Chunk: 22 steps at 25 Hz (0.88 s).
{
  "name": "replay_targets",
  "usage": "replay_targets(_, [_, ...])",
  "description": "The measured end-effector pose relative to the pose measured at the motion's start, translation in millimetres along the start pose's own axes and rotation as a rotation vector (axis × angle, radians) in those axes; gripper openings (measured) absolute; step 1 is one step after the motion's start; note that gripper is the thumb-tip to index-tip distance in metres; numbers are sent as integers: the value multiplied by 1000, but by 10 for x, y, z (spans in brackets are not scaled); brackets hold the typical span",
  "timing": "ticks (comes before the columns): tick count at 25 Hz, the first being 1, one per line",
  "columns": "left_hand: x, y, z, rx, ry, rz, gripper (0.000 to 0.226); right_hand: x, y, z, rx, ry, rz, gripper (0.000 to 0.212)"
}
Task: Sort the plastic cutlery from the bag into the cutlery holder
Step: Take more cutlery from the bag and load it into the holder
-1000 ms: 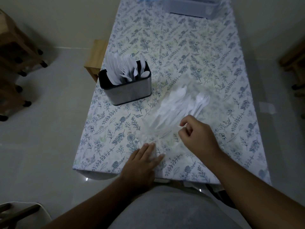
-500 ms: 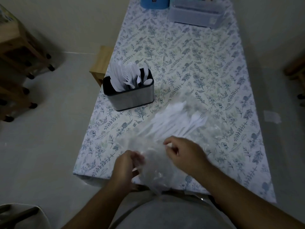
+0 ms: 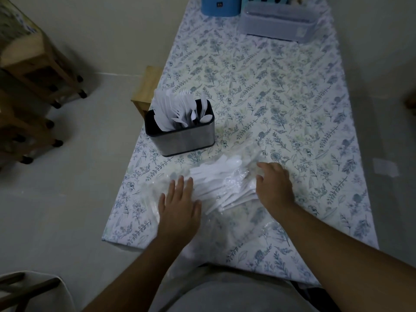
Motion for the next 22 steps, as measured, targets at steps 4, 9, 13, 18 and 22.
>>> replay_targets(4, [-22, -37, 258, -97, -6, 13, 69, 29, -31, -6, 73, -51, -41, 33])
replay_targets(9, [-53, -35, 325, -70, -30, 29, 74, -84, -45, -244, 135, -79, -98, 27])
replay_targets(13, [82, 30, 320, -70, 165, 40, 77, -513, -47, -802, 271, -13, -187, 26])
replay_targets(18, [142, 69, 257, 5, 201, 17, 77, -1173, 76, -1308, 363, 41, -388, 30])
replay_targets(22, [33, 58, 235, 21, 279, -11, 79, -1479, 328, -1478, 439, 56, -502, 32])
Point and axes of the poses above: each hand's wrist, its own y-axis away from the middle knuckle, its own z-axis out of the palm, x = y × z, the point moved 7 cm from there along -y, towards the middle knuckle, and after that the axes turned 12 degrees about -z, right-handed, at the moved point
